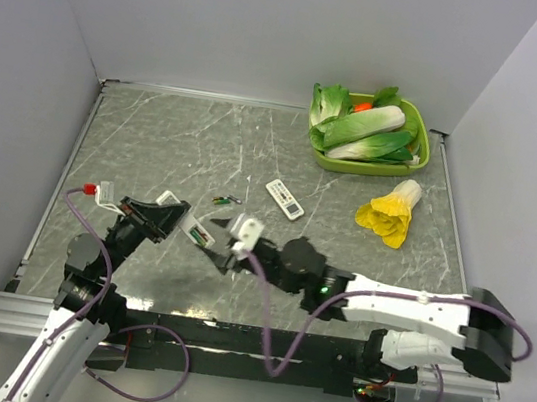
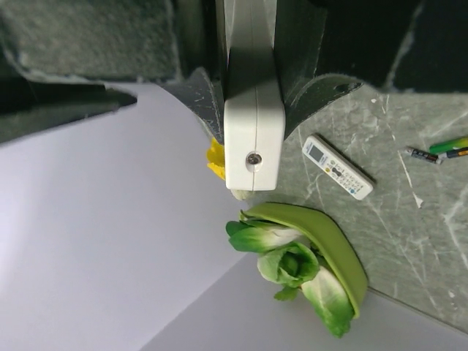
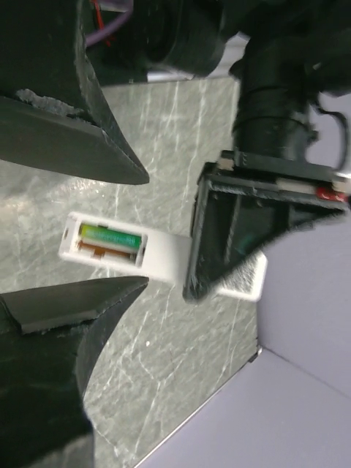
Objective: Load the batteries into the remote control
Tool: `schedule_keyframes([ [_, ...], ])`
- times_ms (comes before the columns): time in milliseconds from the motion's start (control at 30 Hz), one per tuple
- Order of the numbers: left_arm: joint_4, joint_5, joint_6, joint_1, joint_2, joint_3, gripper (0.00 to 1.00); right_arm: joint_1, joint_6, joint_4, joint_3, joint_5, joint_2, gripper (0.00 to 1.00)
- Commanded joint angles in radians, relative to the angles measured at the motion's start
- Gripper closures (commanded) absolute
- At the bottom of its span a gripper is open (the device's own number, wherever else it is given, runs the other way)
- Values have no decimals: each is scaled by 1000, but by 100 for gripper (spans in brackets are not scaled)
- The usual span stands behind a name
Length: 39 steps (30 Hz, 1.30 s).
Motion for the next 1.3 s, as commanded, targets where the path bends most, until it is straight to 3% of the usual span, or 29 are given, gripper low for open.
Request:
schedule_keyframes([
  [0, 128, 123, 38, -2, 14, 5, 98, -117, 161, -158, -57, -173, -166, 34],
  [133, 181, 179, 49, -4, 31, 2, 98, -224, 282, -204, -103, -324, -244, 23],
  [400, 305, 252, 5, -2, 69, -5, 98, -280, 435, -131, -143, -448, -194, 23],
  [533, 355, 285, -17, -2, 77, -10, 98, -301, 555, -16, -172, -554, -129, 23],
  [833, 412, 345, -43, -2, 92, -5, 98, -320, 643, 144, -184, -642, -62, 28],
  [1267, 446, 365, -58, -2, 117, 8, 98, -323, 649, 138, -143, -660, -2, 37],
])
